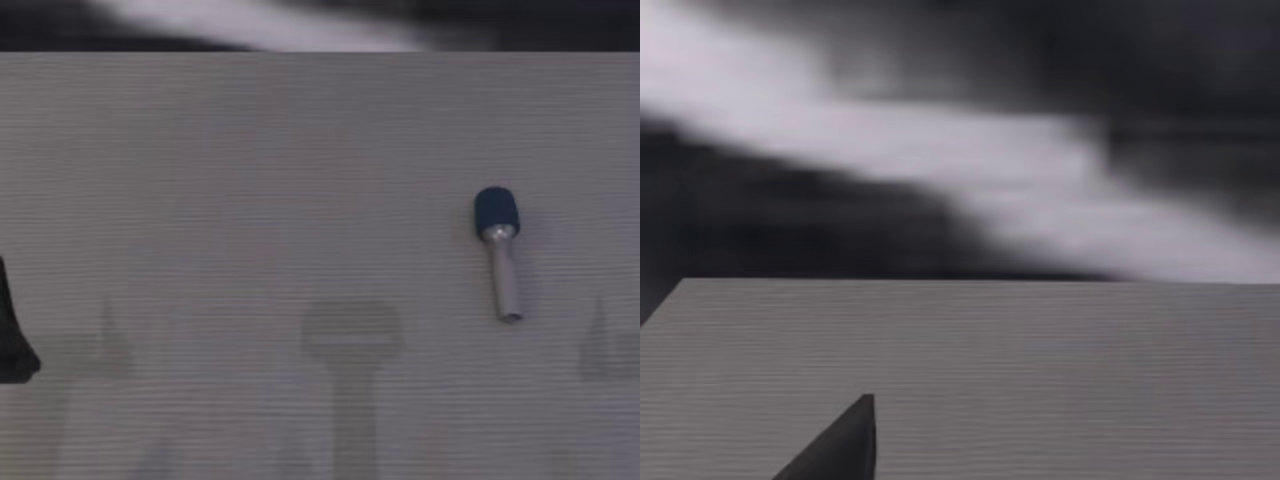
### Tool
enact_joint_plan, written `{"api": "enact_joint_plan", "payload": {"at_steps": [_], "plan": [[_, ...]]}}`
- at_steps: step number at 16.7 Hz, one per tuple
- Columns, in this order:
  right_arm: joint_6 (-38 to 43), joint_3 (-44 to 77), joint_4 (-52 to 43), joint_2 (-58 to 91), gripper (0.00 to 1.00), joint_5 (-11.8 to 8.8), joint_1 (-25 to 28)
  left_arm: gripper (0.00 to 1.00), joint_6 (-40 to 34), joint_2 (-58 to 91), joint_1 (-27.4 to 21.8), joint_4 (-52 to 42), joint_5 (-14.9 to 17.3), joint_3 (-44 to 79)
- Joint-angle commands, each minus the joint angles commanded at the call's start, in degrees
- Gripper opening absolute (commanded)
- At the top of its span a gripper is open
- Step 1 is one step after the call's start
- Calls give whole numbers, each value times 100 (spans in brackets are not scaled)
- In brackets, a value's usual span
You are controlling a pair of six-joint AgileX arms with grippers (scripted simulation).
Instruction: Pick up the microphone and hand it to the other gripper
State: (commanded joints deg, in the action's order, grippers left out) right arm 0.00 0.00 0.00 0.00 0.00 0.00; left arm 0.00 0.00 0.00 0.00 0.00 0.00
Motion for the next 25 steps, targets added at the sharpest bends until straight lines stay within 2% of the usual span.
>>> {"api": "enact_joint_plan", "payload": {"at_steps": [4, 8, 20, 25], "plan": [[59, 174, -110, 176, 100, 5, 58, 100, 0, 0, 0, 0, 0, 0], [380, 1139, -728, 1267, 100, 64, 348, 100, 0, 0, 0, 0, 0, 0], [1922, 5749, -4040, 8176, 100, 400, 1775, 100, 0, 0, 0, 0, 0, 0], [2438, 7346, -5089, 10270, 100, 494, 2270, 100, 0, 0, 0, 0, 0, 0]]}}
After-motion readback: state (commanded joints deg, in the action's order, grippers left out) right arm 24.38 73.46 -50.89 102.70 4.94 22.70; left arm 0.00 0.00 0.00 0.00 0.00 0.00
